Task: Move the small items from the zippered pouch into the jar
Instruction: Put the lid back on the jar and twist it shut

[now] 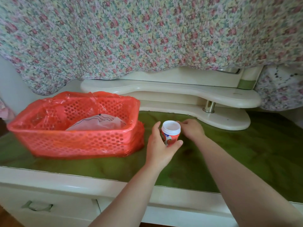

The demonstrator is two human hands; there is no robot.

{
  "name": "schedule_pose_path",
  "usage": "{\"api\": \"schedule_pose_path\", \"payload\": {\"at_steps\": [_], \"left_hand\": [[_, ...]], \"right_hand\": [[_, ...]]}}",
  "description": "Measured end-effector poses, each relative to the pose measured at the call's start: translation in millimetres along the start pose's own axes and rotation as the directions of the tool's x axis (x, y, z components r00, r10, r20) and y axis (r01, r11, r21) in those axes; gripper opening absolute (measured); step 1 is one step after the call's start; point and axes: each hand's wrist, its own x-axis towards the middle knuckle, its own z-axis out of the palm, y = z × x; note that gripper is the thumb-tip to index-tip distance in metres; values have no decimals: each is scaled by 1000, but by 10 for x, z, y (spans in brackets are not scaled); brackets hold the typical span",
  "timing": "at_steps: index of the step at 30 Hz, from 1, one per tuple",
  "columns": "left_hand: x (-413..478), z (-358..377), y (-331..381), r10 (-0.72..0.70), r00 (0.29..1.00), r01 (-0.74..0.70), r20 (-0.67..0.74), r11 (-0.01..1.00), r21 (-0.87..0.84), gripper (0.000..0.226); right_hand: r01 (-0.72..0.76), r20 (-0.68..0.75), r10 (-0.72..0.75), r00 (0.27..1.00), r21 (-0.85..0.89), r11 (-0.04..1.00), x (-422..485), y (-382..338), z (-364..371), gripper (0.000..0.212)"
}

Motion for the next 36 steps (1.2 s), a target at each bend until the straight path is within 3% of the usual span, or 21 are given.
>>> {"api": "schedule_pose_path", "payload": {"at_steps": [8,14,20,22,25,27,30,36], "left_hand": [[21,23,-65,47,998,-46,-28,997,56,74],[28,18,-65,75,996,-71,-44,994,79,59],[26,12,-74,74,996,-70,-48,994,85,59],[20,7,-74,76,996,-73,-45,994,81,58],[14,1,-78,78,996,-74,-48,994,76,57],[14,1,-81,71,996,-68,-47,995,70,58],[14,-1,-80,66,997,-63,-48,995,71,57],[-10,-5,-62,78,995,-74,-61,995,67,54]], "right_hand": [[5,38,12,999,-420,908,100,-85,122,32],[56,9,-57,998,-425,903,93,-65,166,29],[55,-39,-64,997,-203,978,51,-58,113,18],[56,-115,-59,992,-30,998,27,-27,102,19],[98,-221,-22,975,339,936,-8,-26,-3,28],[207,-264,-87,961,472,857,-107,-83,-158,26],[432,-345,-284,895,508,745,-316,-195,-337,15],[749,-357,-697,621,9,662,-580,-250,-255,14]]}}
